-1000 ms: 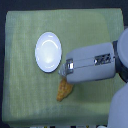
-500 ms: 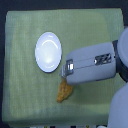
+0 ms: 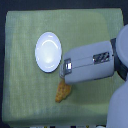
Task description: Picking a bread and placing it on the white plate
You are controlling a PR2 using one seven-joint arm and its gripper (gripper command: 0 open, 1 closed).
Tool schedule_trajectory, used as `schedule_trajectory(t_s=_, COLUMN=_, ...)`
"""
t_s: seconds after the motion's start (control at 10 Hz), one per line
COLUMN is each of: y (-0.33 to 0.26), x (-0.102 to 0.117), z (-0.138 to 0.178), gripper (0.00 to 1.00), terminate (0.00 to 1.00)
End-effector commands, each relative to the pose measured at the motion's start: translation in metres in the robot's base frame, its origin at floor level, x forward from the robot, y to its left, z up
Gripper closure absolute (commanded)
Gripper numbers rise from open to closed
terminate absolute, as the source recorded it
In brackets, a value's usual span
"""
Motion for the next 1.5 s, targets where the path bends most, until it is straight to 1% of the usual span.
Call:
schedule_trajectory(t_s=0.0, y=-0.001, x=0.004, z=0.014, gripper=1.00, terminate=0.00)
schedule_trajectory(t_s=0.2, y=-0.003, x=0.008, z=0.022, gripper=1.00, terminate=0.00)
schedule_trajectory(t_s=0.5, y=0.004, x=0.007, z=0.047, gripper=1.00, terminate=0.00)
schedule_trajectory(t_s=0.6, y=0.012, x=0.013, z=0.068, gripper=1.00, terminate=0.00)
schedule_trajectory(t_s=0.7, y=0.016, x=0.021, z=0.081, gripper=1.00, terminate=0.00)
schedule_trajectory(t_s=0.8, y=0.021, x=0.041, z=0.116, gripper=1.00, terminate=0.00)
schedule_trajectory(t_s=1.0, y=0.029, x=0.051, z=0.135, gripper=1.00, terminate=0.00)
schedule_trajectory(t_s=1.1, y=0.042, x=0.060, z=0.147, gripper=1.00, terminate=0.00)
schedule_trajectory(t_s=1.2, y=0.051, x=0.067, z=0.151, gripper=1.00, terminate=0.00)
schedule_trajectory(t_s=1.3, y=0.079, x=0.086, z=0.157, gripper=1.00, terminate=0.00)
schedule_trajectory(t_s=1.4, y=0.092, x=0.093, z=0.158, gripper=1.00, terminate=0.00)
